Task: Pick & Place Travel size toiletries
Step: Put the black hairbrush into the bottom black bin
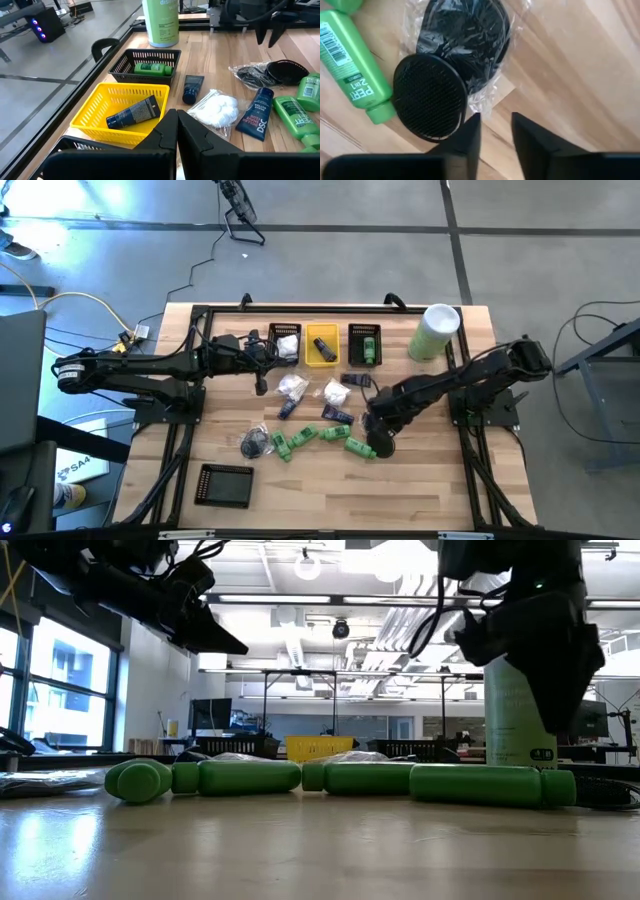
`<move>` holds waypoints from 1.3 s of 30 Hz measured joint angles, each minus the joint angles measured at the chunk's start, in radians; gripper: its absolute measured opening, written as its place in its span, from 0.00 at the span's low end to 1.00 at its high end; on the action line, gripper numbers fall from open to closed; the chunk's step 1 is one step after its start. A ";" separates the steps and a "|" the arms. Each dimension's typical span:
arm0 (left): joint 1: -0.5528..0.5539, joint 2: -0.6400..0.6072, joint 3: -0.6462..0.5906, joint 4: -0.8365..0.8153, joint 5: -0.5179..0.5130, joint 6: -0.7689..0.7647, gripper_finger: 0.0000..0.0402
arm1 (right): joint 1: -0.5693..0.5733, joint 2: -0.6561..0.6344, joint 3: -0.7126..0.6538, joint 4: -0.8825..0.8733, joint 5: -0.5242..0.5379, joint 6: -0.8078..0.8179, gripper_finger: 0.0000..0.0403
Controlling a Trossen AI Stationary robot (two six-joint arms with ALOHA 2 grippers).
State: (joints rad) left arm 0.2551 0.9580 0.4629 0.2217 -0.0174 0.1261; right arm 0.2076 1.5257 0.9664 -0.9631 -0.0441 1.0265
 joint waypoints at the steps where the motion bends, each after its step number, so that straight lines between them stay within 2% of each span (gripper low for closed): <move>1: 0.000 0.000 0.000 0.000 0.000 0.000 0.00 | 0.009 0.000 0.000 0.000 0.000 0.017 0.32; 6: 0.000 0.000 0.000 -0.002 0.000 0.000 0.00 | 0.042 0.000 0.000 0.027 -0.028 0.020 0.51; 10: 0.000 0.000 -0.001 -0.029 0.000 0.000 0.00 | 0.056 0.000 0.000 0.080 -0.041 0.017 0.57; 18: 0.000 0.000 -0.001 -0.054 0.001 0.000 0.00 | 0.061 0.000 -0.016 0.149 -0.042 -0.010 0.57; 27: 0.000 0.000 -0.001 -0.053 0.001 0.000 0.00 | 0.061 0.001 -0.188 0.415 -0.123 0.024 0.57; 33: 0.000 0.000 -0.001 -0.053 0.001 0.000 0.00 | 0.061 0.001 -0.193 0.440 -0.174 -0.020 0.56; 36: 0.000 0.000 -0.001 -0.053 0.001 0.000 0.00 | 0.061 0.001 -0.193 0.444 -0.222 -0.029 0.53; 39: 0.000 0.000 -0.001 -0.053 0.001 0.000 0.00 | 0.061 0.001 -0.193 0.447 -0.228 -0.034 0.49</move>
State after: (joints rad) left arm 0.2551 0.9581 0.4622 0.1688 -0.0166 0.1257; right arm 0.2687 1.5269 0.7731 -0.5161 -0.2719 0.9920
